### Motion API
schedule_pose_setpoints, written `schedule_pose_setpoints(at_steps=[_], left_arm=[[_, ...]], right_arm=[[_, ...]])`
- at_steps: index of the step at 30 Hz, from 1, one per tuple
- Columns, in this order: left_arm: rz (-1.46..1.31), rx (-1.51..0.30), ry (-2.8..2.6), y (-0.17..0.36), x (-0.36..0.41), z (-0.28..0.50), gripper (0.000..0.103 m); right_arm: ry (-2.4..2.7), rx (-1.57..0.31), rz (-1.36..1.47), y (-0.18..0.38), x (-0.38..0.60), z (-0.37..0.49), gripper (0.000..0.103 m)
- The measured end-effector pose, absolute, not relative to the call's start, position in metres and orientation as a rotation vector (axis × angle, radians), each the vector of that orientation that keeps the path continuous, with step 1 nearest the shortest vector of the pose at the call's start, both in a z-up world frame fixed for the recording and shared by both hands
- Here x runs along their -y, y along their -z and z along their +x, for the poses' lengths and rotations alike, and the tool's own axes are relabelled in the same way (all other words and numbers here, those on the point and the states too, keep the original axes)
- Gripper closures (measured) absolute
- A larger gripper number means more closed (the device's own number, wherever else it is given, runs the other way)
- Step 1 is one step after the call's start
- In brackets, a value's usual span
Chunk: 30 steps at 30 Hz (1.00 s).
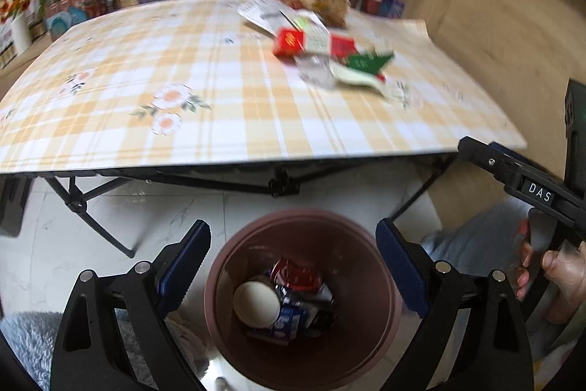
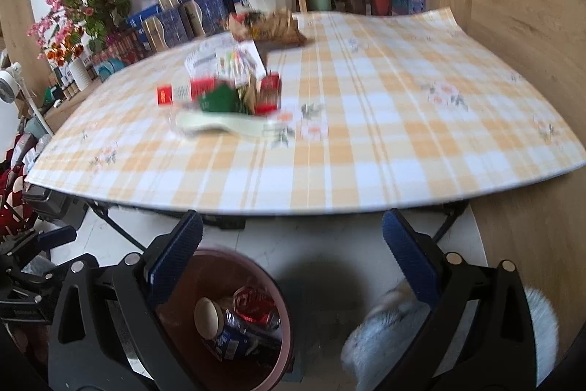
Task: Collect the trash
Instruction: 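Move both grippers back over the remaining trash on the table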
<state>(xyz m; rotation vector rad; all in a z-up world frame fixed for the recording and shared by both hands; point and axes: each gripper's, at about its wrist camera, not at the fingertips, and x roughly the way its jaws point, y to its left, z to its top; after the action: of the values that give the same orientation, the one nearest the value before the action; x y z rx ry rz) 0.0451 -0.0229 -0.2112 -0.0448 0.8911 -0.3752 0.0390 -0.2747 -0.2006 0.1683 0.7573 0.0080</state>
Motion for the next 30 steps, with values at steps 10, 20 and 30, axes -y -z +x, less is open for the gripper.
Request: schedule_pose_setpoints(at_steps=[10, 20, 30], left_arm=[[-0.142, -0.835, 0.328, 0.203, 0.006, 0.058, 0.013], [-0.219, -0.848, 0.326, 0.209, 0.001, 0.076, 0.013], [-0.231, -0.878, 0.349, 0.216, 0.006, 0.084, 0.013]], right_arm=[[-0.106, -0.707, 0.189, 0.174, 0.26, 0.102, 0.007], [-0.2, -0.785, 0.062, 0.194, 0.216, 0.176, 0.026], [-0.185, -0.828, 0.15, 0.209, 0.229, 0.192, 0.038]])
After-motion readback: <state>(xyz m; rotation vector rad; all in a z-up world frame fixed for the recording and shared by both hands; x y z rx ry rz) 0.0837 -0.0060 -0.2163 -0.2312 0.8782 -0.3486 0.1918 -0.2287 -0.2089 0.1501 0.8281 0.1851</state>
